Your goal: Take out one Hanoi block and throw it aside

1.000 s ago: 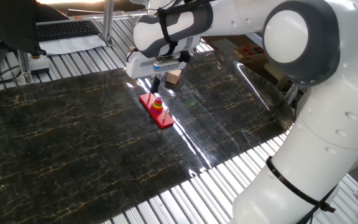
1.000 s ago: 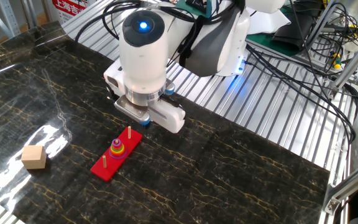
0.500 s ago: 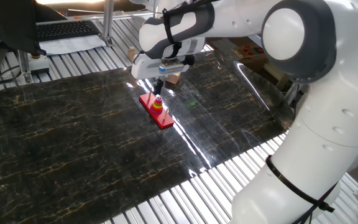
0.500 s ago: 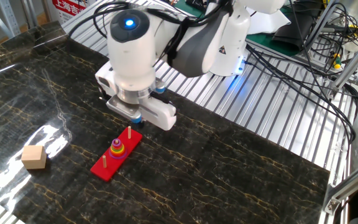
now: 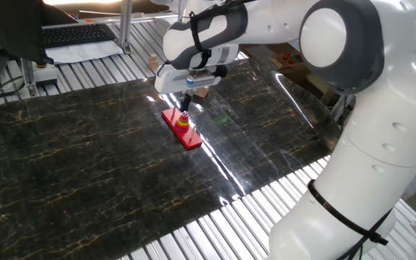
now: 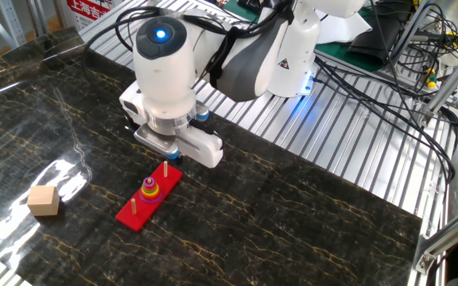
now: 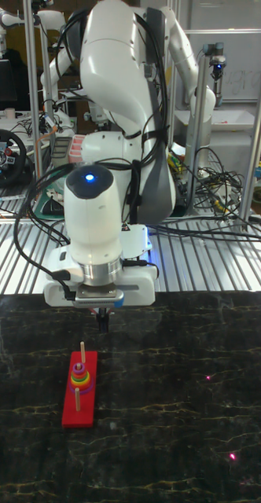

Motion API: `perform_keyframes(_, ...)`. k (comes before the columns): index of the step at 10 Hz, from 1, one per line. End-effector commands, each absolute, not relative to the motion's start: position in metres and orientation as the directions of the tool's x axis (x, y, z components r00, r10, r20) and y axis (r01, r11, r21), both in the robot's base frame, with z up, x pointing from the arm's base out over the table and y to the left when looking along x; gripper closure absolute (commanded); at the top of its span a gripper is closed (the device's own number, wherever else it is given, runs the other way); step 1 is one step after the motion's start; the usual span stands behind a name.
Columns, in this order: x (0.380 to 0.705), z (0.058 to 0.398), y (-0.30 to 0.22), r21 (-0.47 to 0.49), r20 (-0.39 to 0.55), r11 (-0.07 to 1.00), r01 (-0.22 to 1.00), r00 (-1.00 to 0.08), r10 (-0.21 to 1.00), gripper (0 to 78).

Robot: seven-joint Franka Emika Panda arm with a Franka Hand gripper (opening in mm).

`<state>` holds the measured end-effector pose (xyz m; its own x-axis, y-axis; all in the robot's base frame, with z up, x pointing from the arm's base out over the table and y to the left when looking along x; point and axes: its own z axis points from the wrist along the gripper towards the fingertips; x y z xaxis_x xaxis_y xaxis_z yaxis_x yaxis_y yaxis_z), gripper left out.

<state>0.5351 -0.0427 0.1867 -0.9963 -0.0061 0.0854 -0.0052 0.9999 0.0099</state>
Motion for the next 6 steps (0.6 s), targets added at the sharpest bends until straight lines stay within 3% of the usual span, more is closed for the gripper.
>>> perform_keyframes(1,0.5370,0.1817,-0.0264,0.010,0.090,1.000,-0.010,-0.996,-0.011,77.6)
perform_keyframes(6,0.5339,0.1805,-0.0261,0.011,0.076,1.000,-0.006,-0.997,-0.006,77.6)
